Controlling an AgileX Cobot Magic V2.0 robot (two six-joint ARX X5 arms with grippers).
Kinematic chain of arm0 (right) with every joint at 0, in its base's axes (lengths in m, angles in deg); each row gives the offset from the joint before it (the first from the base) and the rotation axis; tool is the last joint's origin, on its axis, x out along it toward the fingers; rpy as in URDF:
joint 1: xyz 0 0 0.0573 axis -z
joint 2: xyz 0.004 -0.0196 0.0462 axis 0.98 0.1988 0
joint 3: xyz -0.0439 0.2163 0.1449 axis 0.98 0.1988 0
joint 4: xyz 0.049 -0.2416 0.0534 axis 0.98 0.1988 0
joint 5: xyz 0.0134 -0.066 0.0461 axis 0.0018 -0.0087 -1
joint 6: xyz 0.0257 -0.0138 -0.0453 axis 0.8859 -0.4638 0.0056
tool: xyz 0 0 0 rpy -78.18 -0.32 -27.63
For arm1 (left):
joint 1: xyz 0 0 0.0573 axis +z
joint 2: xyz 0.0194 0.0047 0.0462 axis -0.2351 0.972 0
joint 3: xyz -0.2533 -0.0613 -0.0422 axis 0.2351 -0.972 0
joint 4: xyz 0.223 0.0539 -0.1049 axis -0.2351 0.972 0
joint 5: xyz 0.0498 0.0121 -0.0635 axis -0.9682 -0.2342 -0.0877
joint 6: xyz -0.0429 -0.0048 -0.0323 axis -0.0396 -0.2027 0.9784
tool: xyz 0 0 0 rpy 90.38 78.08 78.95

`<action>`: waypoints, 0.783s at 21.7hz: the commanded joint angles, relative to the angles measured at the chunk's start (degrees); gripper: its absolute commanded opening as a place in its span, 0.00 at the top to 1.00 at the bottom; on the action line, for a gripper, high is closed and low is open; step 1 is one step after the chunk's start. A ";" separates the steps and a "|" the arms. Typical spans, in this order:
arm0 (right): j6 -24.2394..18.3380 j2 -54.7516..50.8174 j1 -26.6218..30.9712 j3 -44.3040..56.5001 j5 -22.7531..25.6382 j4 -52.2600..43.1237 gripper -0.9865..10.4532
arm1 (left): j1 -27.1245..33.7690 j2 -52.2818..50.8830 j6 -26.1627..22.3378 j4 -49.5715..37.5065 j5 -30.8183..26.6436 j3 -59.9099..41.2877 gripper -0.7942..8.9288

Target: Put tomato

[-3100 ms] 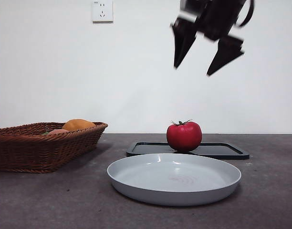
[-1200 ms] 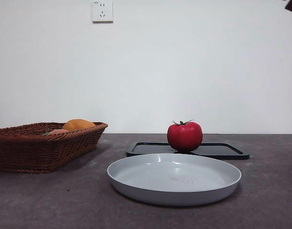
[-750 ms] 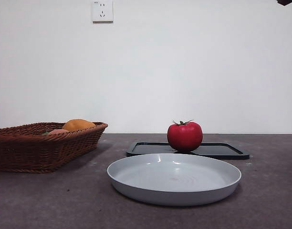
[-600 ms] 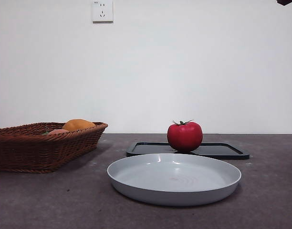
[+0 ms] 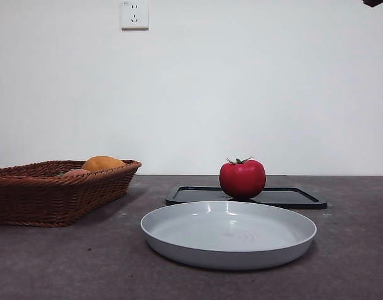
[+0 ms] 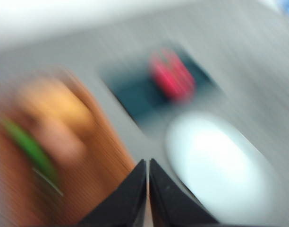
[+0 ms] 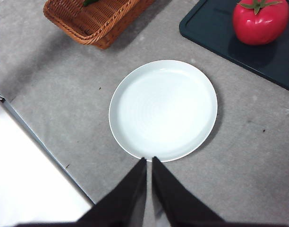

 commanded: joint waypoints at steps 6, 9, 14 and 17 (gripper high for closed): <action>0.39 0.42 -0.33 -0.39 -0.24 -0.57 0.91 | 8.09 -21.73 -1.27 -41.51 -22.23 -29.00 0.91; 0.39 0.42 -0.33 -0.37 -0.24 -0.57 0.91 | 9.99 -27.85 -1.25 -40.85 -26.51 -35.36 0.91; 0.39 0.42 -0.33 -0.37 -0.24 -0.57 0.91 | 11.78 -37.33 -0.70 -40.54 -28.13 -45.48 0.91; 0.39 0.42 -0.33 -0.39 -0.24 -0.59 0.91 | 12.15 -41.59 -0.61 -40.35 -28.13 -50.53 0.91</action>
